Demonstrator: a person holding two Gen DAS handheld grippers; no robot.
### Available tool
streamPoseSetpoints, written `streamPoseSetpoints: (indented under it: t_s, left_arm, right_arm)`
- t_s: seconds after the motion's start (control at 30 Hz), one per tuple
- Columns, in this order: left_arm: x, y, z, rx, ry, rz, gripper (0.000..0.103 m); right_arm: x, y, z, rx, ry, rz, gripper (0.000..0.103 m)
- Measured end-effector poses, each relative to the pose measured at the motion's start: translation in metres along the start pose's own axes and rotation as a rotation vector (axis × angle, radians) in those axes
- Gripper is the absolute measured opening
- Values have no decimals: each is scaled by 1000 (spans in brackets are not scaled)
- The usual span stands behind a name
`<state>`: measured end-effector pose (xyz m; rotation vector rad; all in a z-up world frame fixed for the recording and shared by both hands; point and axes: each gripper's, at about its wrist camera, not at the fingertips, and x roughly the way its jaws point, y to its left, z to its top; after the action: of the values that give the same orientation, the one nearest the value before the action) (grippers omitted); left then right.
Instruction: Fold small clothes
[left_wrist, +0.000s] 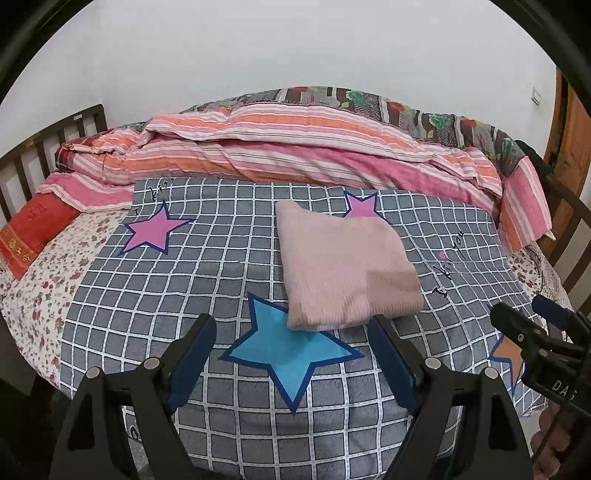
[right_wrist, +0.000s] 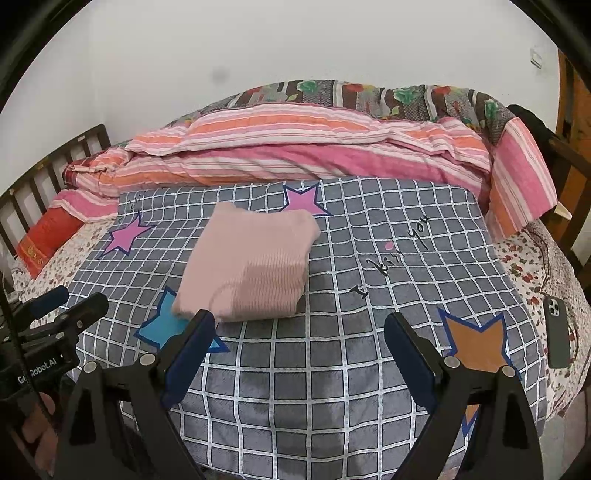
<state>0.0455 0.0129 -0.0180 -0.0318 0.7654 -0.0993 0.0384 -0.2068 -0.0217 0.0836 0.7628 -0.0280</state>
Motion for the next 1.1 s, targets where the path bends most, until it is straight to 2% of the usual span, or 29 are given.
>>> streamPoseSetpoints:
  t_s: [1.1]
  left_arm:
    - [-5,4,-4,-10,6,9,83]
  right_arm:
    - [-10,5,3,7,-13,-10,92]
